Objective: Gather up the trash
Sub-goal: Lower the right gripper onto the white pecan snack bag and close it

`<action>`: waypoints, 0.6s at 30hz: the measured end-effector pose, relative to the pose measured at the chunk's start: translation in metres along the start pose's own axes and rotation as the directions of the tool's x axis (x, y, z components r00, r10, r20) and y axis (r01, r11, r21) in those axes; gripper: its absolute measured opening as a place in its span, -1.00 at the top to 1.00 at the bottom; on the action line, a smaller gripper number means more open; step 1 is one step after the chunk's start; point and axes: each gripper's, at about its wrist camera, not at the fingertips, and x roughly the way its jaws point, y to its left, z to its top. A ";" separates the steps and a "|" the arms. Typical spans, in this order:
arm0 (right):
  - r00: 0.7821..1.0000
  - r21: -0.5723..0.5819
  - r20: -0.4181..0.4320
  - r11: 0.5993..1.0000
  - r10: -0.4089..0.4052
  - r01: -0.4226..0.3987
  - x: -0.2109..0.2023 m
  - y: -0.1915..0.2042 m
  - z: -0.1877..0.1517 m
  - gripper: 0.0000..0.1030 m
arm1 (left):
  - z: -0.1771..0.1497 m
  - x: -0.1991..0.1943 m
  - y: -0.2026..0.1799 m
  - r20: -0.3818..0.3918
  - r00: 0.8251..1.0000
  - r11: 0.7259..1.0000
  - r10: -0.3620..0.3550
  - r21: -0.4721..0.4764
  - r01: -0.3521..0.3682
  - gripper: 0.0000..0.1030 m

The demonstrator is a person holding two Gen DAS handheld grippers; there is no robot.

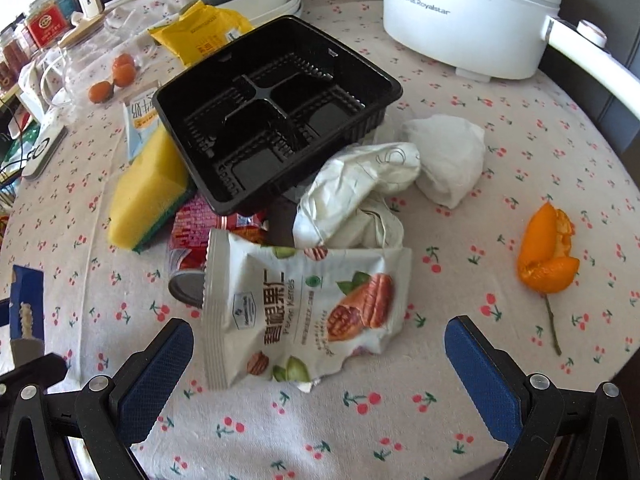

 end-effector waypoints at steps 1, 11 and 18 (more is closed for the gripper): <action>1.000 0.009 0.007 1.000 -0.007 0.006 0.003 0.000 0.002 -1.00 | 0.000 0.000 0.000 -0.001 1.000 1.000 -0.002 0.002 0.002 -0.47; 0.999 0.037 -0.051 0.999 -0.016 0.018 0.036 -0.006 0.002 -1.00 | -0.003 0.002 0.001 -0.009 1.000 1.000 -0.003 0.011 0.003 -0.47; 0.999 0.046 -0.039 0.999 0.016 -0.014 0.018 -0.017 0.001 -0.43 | -0.002 -0.001 -0.004 0.002 1.000 1.000 -0.007 0.011 0.007 -0.47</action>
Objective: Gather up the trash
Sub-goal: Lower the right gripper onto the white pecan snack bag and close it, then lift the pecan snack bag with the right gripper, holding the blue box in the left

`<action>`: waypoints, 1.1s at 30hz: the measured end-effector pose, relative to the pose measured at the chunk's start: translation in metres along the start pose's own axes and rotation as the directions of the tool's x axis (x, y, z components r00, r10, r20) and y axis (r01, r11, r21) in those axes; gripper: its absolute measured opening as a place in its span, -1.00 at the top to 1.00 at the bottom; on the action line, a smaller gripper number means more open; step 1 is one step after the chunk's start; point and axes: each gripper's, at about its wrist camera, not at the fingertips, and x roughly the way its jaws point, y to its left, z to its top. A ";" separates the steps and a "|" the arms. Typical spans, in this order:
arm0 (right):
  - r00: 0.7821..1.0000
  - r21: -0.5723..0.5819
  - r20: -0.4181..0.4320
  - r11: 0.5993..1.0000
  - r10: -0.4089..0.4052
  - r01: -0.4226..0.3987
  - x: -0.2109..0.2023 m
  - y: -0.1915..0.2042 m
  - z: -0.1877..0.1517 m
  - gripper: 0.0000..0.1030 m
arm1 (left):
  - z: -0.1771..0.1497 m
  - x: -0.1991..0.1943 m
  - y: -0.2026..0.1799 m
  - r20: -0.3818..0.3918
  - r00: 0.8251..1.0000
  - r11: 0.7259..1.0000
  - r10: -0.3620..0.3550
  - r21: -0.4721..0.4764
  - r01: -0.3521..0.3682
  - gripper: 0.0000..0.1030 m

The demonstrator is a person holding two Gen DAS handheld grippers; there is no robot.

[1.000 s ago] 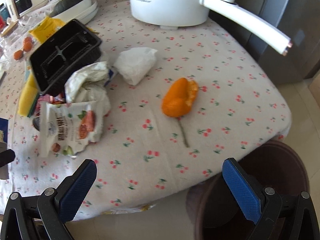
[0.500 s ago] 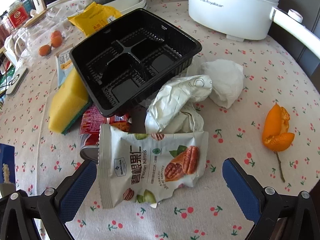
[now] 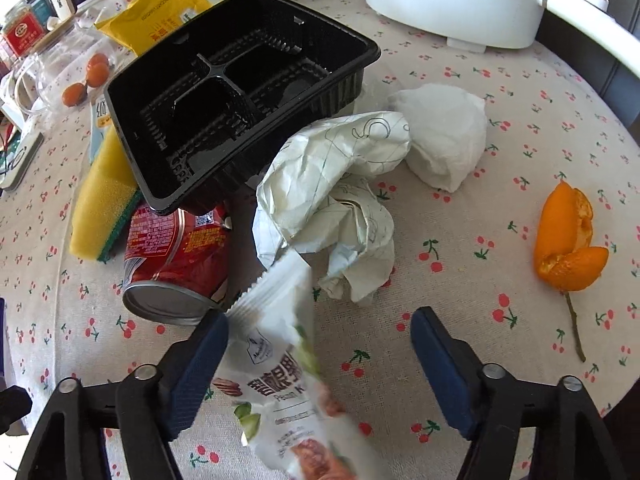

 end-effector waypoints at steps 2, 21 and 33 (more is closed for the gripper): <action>1.000 -0.007 -0.006 1.000 0.014 -0.014 -0.005 -0.001 -0.002 -0.19 | 0.001 -0.001 -0.003 0.005 1.000 1.000 -0.003 0.004 0.003 -0.47; 0.990 -0.324 -0.082 0.942 -0.116 0.084 0.020 0.032 -0.030 -0.78 | -0.002 0.000 -0.004 -0.008 1.000 1.000 0.003 -0.005 -0.003 -0.48; 0.998 -0.202 -0.043 0.979 -0.046 0.036 -0.016 -0.012 -0.025 0.20 | 0.000 -0.007 -0.025 0.016 1.000 1.000 -0.015 0.019 0.014 -0.48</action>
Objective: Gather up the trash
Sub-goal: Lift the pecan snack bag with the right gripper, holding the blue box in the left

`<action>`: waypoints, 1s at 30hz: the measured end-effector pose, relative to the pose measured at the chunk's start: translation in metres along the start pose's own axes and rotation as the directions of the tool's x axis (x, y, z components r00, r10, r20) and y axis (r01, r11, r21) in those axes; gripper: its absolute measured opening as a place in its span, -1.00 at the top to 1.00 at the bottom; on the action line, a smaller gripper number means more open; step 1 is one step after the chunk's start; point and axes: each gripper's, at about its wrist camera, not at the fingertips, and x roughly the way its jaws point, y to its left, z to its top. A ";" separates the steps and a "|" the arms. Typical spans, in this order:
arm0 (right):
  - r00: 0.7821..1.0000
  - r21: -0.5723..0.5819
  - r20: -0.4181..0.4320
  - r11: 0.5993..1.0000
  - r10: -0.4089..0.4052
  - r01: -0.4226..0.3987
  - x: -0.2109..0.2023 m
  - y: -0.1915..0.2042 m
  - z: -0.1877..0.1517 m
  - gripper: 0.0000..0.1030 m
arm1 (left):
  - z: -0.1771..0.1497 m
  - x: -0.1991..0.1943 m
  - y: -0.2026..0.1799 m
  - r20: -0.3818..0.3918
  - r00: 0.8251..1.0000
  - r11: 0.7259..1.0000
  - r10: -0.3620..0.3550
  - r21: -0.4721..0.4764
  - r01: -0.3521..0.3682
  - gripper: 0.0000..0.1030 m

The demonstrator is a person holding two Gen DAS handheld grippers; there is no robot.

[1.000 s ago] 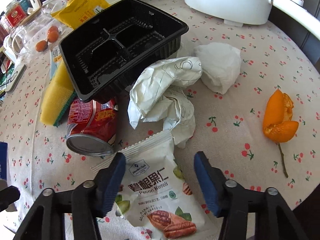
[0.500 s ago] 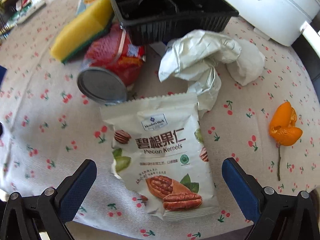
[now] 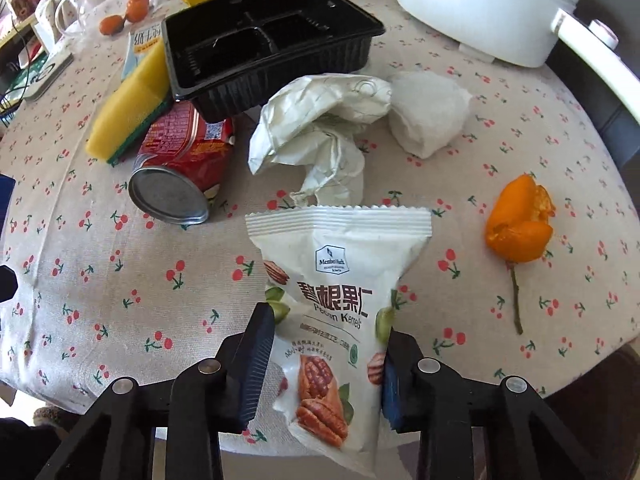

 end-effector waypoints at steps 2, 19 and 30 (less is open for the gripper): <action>1.000 0.000 0.012 1.000 -0.017 0.017 -0.008 -0.004 -0.005 0.20 | 0.001 0.001 -0.006 0.000 1.000 1.000 -0.002 0.008 0.002 -0.48; 0.996 -0.037 -0.052 0.997 -0.067 0.065 0.006 0.005 -0.011 -0.37 | 0.001 0.004 -0.008 -0.007 1.000 1.000 0.002 0.015 -0.002 -0.48; 0.999 0.011 -0.009 0.999 -0.042 0.042 -0.015 -0.010 -0.014 0.09 | 0.006 0.001 -0.018 0.010 1.000 1.000 -0.011 0.023 0.011 -0.48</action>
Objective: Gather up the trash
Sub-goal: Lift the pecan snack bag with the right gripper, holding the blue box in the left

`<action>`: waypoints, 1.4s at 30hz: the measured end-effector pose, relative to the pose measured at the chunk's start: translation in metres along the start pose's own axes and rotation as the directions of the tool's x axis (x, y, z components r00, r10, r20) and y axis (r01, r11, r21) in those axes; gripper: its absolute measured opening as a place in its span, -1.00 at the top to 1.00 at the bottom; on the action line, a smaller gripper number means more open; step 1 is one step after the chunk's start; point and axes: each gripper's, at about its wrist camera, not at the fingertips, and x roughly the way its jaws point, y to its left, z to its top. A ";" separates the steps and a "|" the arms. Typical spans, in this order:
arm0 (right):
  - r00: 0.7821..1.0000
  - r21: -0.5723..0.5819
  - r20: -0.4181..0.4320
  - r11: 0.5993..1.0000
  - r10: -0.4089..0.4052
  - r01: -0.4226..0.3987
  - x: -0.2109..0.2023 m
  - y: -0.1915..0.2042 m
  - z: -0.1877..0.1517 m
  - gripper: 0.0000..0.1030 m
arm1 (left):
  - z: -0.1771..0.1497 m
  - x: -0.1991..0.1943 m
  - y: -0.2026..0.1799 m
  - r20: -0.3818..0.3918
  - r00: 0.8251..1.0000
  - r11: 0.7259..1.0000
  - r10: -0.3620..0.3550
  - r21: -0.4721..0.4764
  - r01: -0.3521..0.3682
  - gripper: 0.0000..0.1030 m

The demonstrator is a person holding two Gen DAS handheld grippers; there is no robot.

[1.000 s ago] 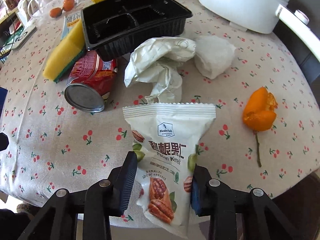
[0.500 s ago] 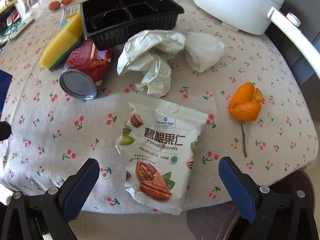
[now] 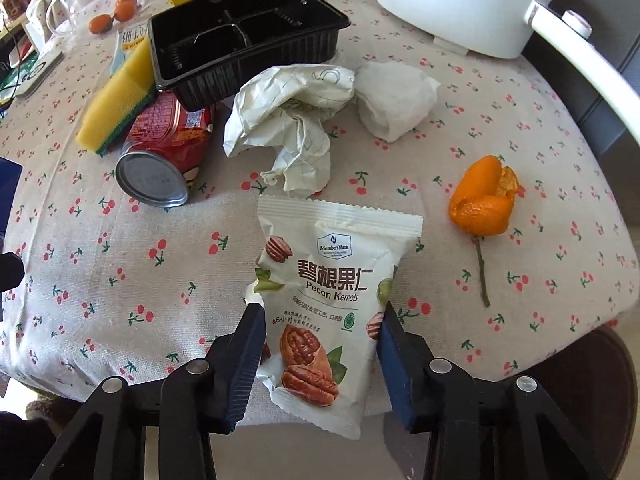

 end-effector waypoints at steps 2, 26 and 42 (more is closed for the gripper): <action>1.000 0.014 0.005 1.000 0.002 -0.002 -0.003 -0.006 -0.002 0.14 | 0.000 0.000 -0.003 0.001 1.000 1.000 -0.002 0.003 0.002 -0.48; 0.999 0.015 -0.046 1.000 -0.011 0.011 0.021 -0.002 -0.005 -0.41 | -0.002 0.006 -0.007 -0.014 1.000 1.000 0.004 0.015 -0.004 -0.48; 0.998 0.084 0.004 0.994 0.070 -0.070 -0.003 -0.021 0.000 0.54 | -0.002 0.005 -0.012 -0.013 1.000 1.000 -0.002 0.027 0.002 -0.48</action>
